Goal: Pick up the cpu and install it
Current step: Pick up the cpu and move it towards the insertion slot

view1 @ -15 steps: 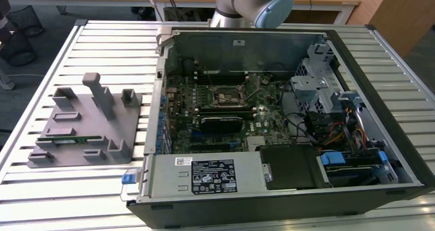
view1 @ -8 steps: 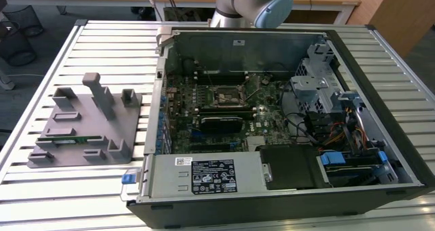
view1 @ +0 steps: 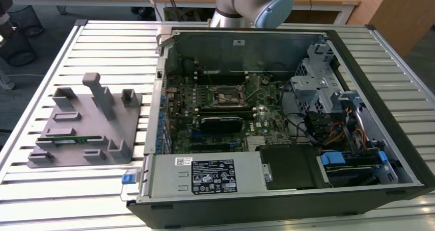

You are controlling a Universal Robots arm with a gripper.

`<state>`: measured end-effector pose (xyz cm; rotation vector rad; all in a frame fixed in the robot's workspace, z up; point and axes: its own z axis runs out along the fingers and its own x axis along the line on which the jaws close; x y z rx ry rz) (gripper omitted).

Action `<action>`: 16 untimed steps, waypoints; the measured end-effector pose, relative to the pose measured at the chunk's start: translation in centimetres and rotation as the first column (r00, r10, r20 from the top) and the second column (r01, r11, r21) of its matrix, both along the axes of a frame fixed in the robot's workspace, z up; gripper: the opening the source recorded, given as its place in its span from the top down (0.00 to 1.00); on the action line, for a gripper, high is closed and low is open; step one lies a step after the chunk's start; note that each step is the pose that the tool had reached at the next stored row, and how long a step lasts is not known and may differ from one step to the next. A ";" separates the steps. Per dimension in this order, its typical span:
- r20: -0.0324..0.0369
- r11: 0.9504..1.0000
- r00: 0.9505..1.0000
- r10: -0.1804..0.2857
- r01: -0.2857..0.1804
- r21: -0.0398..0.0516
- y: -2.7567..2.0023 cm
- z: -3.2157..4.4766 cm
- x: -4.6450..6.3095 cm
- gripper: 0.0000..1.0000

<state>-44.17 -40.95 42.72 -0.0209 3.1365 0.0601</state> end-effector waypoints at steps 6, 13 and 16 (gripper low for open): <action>0.000 1.000 1.000 0.000 0.000 0.000 0.00 0.00 1.4 0.47; 0.000 1.000 1.000 0.000 0.000 0.000 0.00 0.00 3.1 0.47; 0.000 1.000 1.000 0.000 0.000 0.000 0.00 0.00 3.8 0.47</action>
